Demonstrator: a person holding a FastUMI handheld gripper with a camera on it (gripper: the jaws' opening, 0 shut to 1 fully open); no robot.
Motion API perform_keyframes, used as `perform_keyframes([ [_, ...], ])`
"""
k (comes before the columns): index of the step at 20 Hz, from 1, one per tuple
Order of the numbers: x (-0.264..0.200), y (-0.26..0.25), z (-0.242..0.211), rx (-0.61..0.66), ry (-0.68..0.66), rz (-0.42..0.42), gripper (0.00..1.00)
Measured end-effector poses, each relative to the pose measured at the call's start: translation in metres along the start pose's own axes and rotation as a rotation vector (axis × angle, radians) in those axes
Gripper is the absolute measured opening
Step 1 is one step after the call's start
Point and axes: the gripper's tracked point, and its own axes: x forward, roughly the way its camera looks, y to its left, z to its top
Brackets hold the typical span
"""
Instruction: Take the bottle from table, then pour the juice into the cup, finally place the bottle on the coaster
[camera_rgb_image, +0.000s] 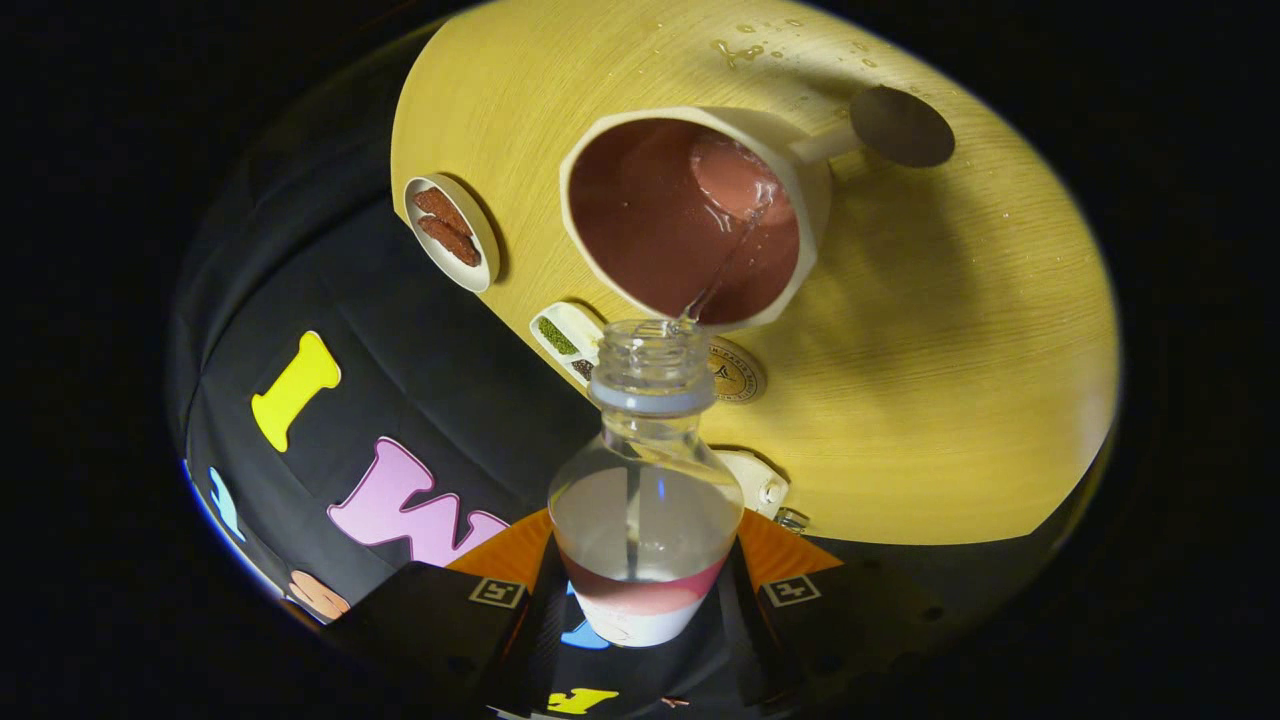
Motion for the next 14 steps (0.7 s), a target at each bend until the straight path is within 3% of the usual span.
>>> perform_keyframes([
  [14,-0.011,0.017,-0.002,0.108,0.055,0.020,0.71],
])
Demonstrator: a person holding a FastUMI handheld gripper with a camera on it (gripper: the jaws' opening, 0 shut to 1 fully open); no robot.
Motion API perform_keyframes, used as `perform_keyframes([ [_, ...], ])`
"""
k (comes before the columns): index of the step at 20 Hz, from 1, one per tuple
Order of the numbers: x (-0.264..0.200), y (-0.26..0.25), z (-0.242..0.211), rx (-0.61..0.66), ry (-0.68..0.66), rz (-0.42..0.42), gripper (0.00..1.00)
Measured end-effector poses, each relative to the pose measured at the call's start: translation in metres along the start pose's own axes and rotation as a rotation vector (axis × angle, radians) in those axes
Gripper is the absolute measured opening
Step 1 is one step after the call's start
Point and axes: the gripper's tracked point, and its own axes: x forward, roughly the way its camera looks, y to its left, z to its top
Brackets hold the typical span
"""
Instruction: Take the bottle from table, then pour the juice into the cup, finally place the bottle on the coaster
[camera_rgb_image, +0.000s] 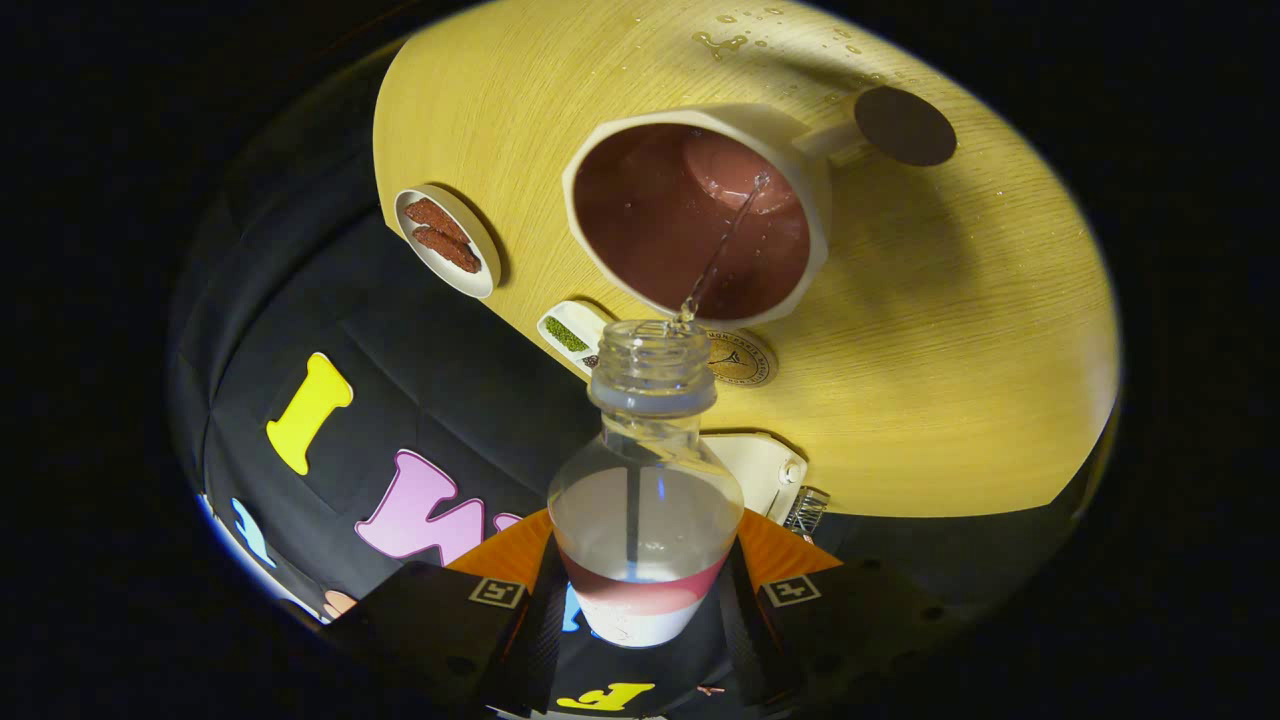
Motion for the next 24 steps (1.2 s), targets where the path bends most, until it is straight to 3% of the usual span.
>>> perform_keyframes([
  [24,-0.015,0.028,-0.007,0.171,0.033,-0.020,0.71],
])
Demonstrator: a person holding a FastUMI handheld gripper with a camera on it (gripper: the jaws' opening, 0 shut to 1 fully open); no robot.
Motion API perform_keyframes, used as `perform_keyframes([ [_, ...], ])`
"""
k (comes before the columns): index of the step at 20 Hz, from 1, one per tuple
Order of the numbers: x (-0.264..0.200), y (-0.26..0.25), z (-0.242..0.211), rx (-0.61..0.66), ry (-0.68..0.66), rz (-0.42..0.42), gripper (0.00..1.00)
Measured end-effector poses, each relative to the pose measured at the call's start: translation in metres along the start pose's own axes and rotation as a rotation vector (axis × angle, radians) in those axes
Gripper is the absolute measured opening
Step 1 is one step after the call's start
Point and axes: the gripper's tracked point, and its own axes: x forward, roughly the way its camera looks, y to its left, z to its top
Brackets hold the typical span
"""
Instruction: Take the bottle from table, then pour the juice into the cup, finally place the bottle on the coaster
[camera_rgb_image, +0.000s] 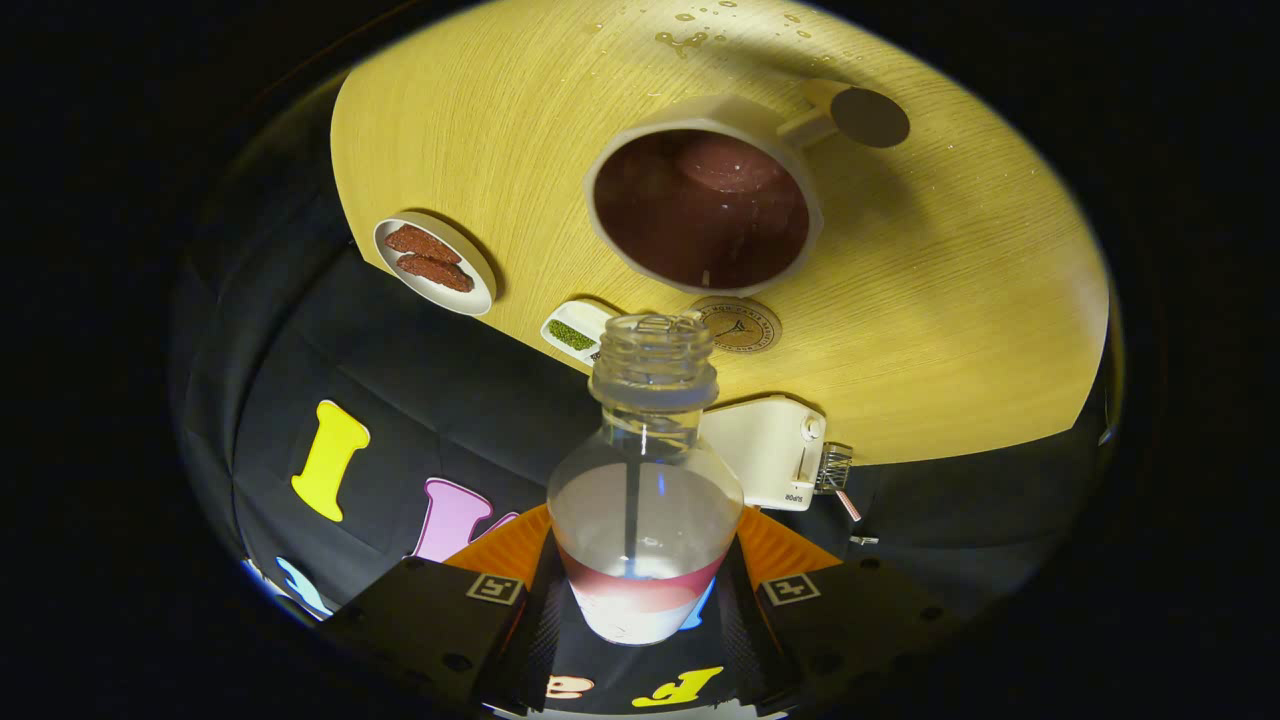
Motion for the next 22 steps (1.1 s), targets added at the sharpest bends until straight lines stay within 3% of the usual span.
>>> perform_keyframes([
  [6,0.001,-0.005,0.001,-0.043,-0.021,0.010,0.71],
  [12,-0.003,-0.022,-0.001,-0.207,-0.054,0.035,0.71],
  [18,-0.006,-0.038,-0.004,-0.431,-0.131,0.125,0.71],
  [22,-0.009,-0.059,0.001,-0.747,-0.196,0.073,0.71],
])
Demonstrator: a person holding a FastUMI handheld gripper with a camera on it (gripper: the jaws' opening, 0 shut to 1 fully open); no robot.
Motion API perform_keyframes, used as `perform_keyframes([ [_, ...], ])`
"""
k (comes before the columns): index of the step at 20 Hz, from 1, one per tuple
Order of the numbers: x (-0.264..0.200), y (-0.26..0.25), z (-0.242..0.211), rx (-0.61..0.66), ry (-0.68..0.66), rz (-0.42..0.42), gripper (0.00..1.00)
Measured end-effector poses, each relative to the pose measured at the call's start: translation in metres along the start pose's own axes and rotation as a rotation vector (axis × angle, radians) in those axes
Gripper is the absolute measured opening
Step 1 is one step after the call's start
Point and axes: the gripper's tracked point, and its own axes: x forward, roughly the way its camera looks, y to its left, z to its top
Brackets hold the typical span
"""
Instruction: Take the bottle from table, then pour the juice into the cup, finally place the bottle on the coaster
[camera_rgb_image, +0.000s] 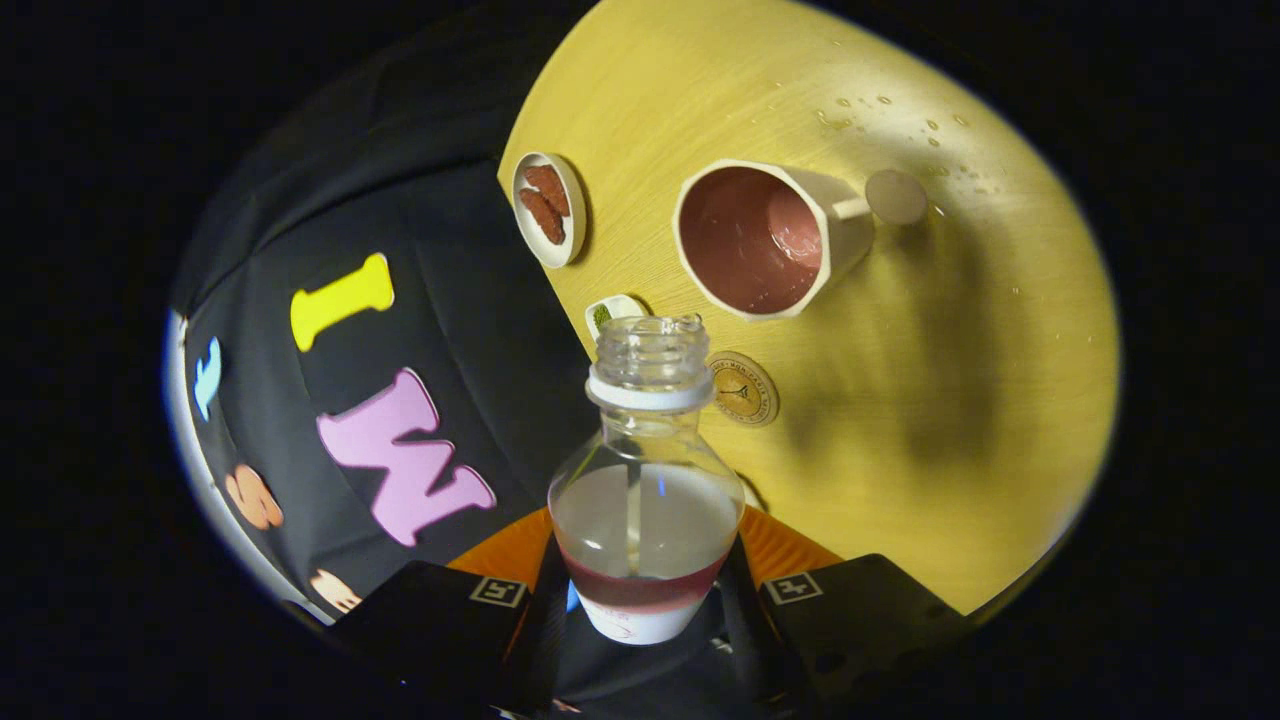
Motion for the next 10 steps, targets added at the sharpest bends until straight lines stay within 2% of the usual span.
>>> perform_keyframes([
  [4,-0.011,0.007,-0.002,-0.320,-0.085,0.058,0.71],
  [10,-0.039,0.003,-0.020,-0.759,-0.162,0.048,0.71],
])
